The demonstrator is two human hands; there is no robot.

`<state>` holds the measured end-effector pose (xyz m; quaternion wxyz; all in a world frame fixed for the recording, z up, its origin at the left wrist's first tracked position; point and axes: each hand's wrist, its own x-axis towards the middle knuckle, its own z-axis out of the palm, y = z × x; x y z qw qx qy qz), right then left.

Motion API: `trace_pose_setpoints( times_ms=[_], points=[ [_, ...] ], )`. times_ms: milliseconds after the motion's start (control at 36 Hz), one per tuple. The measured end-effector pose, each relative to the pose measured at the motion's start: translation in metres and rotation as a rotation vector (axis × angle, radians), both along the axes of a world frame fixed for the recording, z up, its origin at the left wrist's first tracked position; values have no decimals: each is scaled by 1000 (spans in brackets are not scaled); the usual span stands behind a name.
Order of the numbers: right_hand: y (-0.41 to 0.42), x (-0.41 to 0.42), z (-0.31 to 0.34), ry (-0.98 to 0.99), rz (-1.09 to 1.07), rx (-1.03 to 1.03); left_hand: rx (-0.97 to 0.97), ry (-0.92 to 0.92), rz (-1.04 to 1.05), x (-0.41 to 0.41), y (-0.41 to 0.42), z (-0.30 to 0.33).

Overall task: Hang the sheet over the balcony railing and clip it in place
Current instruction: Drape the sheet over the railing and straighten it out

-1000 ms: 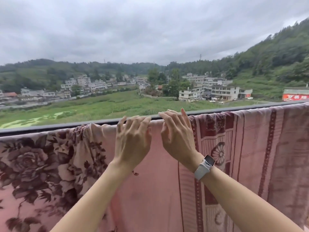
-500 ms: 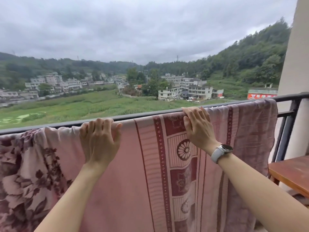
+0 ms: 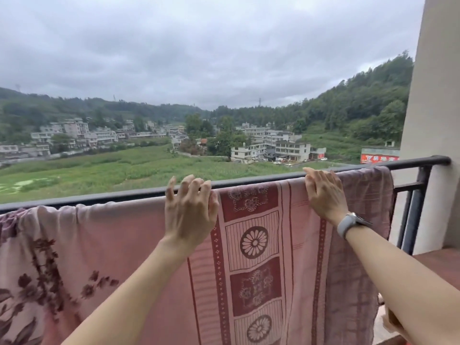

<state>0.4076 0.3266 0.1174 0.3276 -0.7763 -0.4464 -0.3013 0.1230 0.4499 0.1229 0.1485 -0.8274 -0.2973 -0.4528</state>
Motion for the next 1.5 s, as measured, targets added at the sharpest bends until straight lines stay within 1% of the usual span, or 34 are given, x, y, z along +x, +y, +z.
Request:
trace_pose_setpoints(
  times_ms=[111, 194, 278, 389, 444, 528, 639, 778, 833, 889, 944, 1000, 1028, 1111, 1167, 1194, 1250, 1389, 1444, 1500],
  points=[
    [-14, 31, -1, -5, -56, -50, -5, 139, -72, 57, -27, -1],
    [-21, 55, -3, 10, -71, -44, -16, 179, -57, 92, -37, 0],
    [-28, 82, -2, 66, -100, -45, 0, 119, -6, 109, -39, -2],
    [-41, 118, 2, 117, -190, -75, 98, 38, 32, 115, -33, -10],
    [-47, 131, 2, 112, -235, -56, 129, 29, 41, 116, -30, -11],
    [-48, 145, 5, 142, -225, -41, 152, 44, 51, 117, -29, -11],
    [-45, 160, 11, 298, -198, 7, 132, 58, 45, 115, -33, -8],
    [-57, 165, 14, 622, -91, 295, 148, 42, 57, 107, -33, -9],
    [-64, 164, 10, 707, -84, 306, 136, 31, 68, 103, -32, -10],
    [-69, 162, 4, 733, -129, 300, 119, 22, 71, 98, -30, -11],
    [-69, 154, 1, 667, -240, 333, 109, 16, 72, 92, -27, -11],
    [-65, 136, 5, 502, -331, 381, 104, 16, 80, 88, -26, -11],
    [-60, 125, 8, 396, -323, 381, 98, 19, 87, 87, -26, -10],
    [-38, 93, 15, 94, -139, 231, 84, 43, 96, 83, -28, -8],
    [-24, 77, 14, 0, -31, 99, 75, 73, 102, 78, -27, -8],
    [-18, 74, 13, -2, -14, 43, 67, 90, 104, 75, -27, -7],
    [-13, 73, 11, 70, -59, -23, 54, 123, 111, 69, -26, -5],
    [-15, 74, 22, 232, -190, -82, 24, 138, 141, 44, -16, -3],
    [-11, 65, 23, 252, -244, -80, 24, 132, 144, 28, -10, -5],
    [-6, 52, 22, 201, -256, -1, 16, 128, 121, 18, -10, -4]
  ],
)
